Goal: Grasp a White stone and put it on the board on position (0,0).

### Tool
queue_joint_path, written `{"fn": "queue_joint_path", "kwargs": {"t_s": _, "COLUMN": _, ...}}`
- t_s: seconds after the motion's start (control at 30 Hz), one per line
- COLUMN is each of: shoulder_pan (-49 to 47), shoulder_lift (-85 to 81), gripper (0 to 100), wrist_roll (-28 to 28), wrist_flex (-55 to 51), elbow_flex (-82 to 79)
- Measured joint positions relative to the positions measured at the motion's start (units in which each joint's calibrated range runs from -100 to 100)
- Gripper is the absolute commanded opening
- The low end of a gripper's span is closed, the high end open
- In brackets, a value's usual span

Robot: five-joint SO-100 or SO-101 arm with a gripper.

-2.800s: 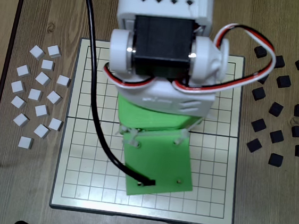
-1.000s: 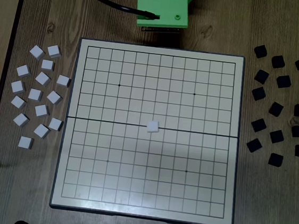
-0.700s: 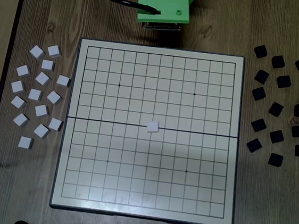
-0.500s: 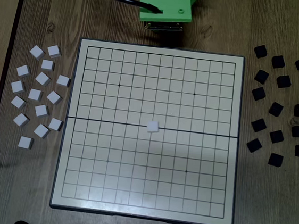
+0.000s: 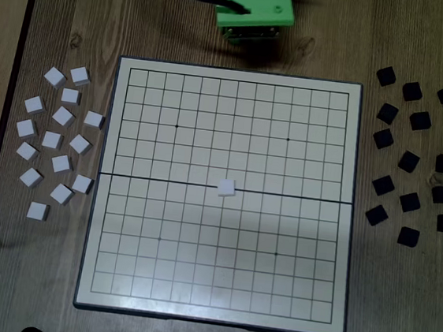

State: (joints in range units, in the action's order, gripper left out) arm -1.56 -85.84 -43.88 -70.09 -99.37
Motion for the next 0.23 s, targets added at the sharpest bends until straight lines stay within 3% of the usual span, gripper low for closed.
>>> {"fn": "queue_joint_path", "kwargs": {"t_s": 0.23, "shoulder_pan": -1.73, "shoulder_lift": -3.38, "gripper": 7, "wrist_roll": -0.34, "wrist_flex": -1.11, "elbow_flex": 0.0}}
